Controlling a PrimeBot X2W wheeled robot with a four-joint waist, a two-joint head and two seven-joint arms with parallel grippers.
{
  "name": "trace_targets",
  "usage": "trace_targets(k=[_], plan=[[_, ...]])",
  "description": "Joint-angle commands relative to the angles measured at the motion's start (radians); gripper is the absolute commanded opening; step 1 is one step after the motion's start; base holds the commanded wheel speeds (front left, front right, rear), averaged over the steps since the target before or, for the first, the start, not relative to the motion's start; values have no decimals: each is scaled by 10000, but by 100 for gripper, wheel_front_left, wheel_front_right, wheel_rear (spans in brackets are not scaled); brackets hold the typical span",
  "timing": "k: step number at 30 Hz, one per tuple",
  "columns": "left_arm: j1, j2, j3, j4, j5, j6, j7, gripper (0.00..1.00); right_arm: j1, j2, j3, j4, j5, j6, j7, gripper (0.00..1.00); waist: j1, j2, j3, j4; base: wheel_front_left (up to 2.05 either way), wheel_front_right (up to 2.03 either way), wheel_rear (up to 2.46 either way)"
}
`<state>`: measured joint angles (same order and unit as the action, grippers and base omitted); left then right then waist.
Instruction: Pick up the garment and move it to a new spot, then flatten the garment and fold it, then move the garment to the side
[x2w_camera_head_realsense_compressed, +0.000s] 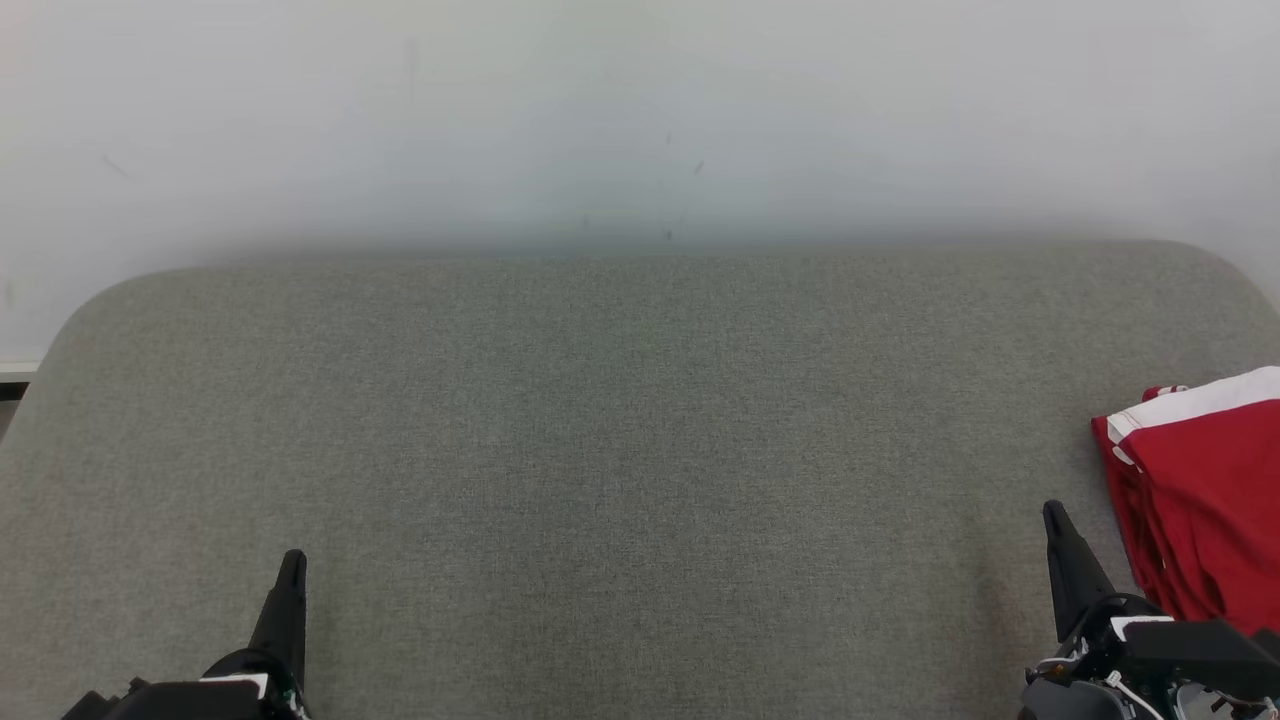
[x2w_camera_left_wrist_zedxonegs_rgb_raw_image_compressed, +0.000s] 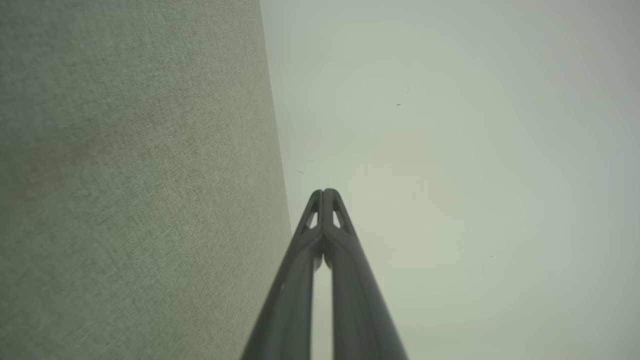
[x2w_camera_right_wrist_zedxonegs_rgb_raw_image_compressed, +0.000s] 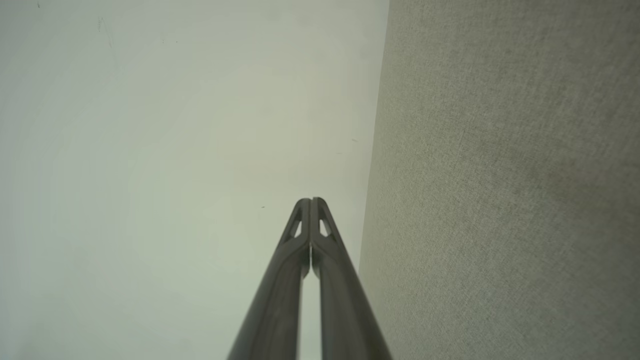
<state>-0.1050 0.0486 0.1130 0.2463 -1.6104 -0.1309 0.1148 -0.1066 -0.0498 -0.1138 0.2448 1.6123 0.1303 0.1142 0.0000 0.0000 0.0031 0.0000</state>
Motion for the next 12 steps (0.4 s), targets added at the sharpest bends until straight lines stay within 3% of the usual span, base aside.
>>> trace_targets(k=[1,12], plan=[[-89,30,29,-31,-49,-5,21,0,-59,-8,-15,-11,14,7,24,0,0,0,0,0,0,0,0],[-88,30,29,-32,-50,-5,21,0,-59,-8,-15,-8,14,7,23,0,0,0,0,0,0,0,0]])
